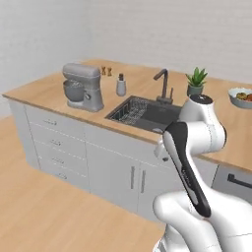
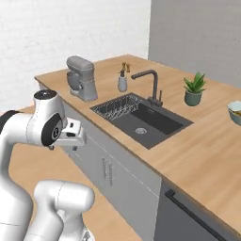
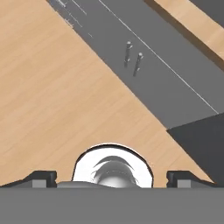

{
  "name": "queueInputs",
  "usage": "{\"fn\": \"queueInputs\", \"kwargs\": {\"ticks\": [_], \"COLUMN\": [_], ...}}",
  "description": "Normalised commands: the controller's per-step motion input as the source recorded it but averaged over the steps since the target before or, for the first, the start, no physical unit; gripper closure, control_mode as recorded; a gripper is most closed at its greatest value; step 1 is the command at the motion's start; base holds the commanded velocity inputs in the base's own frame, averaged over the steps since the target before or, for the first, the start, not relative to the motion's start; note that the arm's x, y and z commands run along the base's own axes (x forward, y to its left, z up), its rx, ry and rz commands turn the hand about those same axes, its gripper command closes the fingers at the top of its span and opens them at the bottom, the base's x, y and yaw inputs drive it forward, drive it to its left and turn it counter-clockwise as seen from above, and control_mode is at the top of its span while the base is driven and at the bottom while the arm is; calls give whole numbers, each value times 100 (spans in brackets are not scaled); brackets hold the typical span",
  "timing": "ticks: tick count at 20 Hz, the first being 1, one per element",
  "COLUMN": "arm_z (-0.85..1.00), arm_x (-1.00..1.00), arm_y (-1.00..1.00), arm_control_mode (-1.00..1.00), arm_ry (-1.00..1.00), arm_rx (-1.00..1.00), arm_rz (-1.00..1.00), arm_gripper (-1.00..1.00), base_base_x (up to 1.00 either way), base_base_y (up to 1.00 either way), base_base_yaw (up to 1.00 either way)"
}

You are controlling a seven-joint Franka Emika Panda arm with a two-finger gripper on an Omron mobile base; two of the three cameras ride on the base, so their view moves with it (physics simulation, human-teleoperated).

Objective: Navigate to the sink.

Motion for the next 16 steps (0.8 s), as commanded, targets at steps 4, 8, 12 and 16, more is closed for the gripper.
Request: {"fn": "queueInputs", "kwargs": {"ticks": [4, 8, 12, 16], "arm_z": [0, 0, 0, 0], "arm_x": [0, 0, 0, 0], "arm_y": [0, 0, 0, 0], "arm_control_mode": [100, 100, 100, 100], "arm_ry": [0, 0, 0, 0], "arm_rx": [0, 0, 0, 0], "arm_rz": [0, 0, 0, 0], "arm_gripper": [-100, -100, -100, -100], "base_base_x": [75, 68, 56, 56], "base_base_y": [0, 23, 67, 75], "base_base_yaw": [-53, -50, -48, -46]}}
